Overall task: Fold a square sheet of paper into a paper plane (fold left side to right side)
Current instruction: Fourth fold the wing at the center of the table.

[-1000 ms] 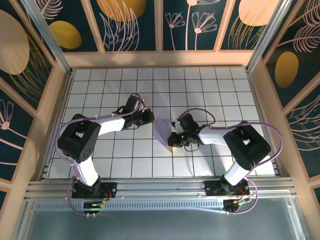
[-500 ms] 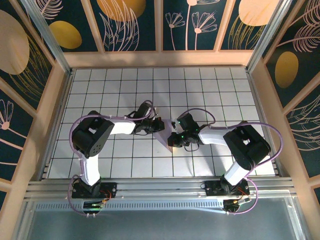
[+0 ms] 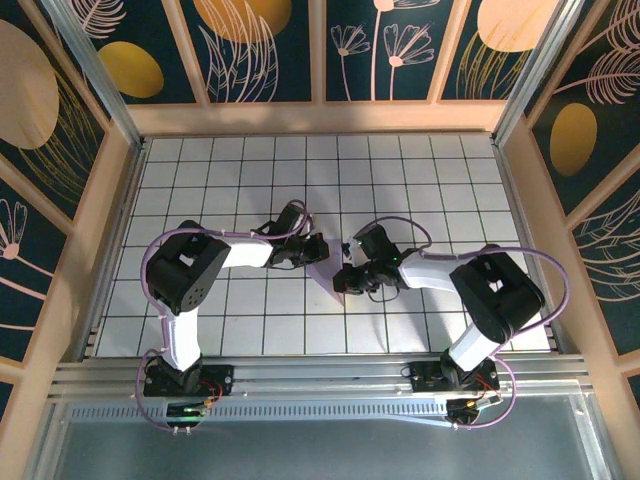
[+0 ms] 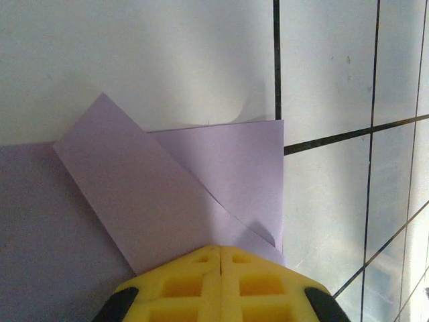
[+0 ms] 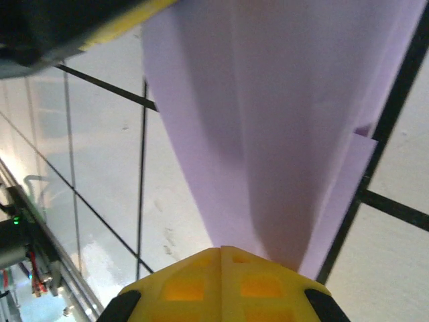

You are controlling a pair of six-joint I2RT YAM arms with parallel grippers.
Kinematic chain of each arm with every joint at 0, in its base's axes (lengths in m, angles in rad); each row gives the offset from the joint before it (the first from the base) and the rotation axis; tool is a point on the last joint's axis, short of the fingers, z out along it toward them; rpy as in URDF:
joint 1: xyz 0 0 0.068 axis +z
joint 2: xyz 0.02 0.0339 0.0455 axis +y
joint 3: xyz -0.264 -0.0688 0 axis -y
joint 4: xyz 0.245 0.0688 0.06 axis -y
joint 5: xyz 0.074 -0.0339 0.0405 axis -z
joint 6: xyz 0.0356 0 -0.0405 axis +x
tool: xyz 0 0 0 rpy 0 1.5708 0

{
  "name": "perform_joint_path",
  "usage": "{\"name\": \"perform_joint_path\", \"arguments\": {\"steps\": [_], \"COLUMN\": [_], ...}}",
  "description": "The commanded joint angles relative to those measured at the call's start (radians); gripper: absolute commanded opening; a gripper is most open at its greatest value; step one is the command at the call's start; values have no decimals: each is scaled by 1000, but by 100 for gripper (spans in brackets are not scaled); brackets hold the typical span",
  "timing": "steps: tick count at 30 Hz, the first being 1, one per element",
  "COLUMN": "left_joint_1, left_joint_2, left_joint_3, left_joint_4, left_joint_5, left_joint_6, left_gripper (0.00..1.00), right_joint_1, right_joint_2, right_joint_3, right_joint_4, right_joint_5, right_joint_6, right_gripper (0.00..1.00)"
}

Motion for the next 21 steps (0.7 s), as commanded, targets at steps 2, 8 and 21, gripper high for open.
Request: {"name": "perform_joint_path", "arguments": {"steps": [2, 8, 21], "left_joint_1": [1, 1, 2], "left_joint_2": [29, 23, 18], "left_joint_3": [-16, -38, -43], "left_joint_4": [-59, -46, -46], "left_joint_5": [-42, -38, -42], "left_joint_6": [-12, -18, -20], "left_gripper": [0, 0, 0], "right_joint_1": [-11, -12, -43], "right_joint_2": [-4, 87, 132], "right_joint_3": [36, 68, 73], "right_joint_4": [39, 89, 155], "right_joint_5": [-32, 1, 12], "right_joint_6": [-3, -13, -14], "right_gripper": [0, 0, 0]}}
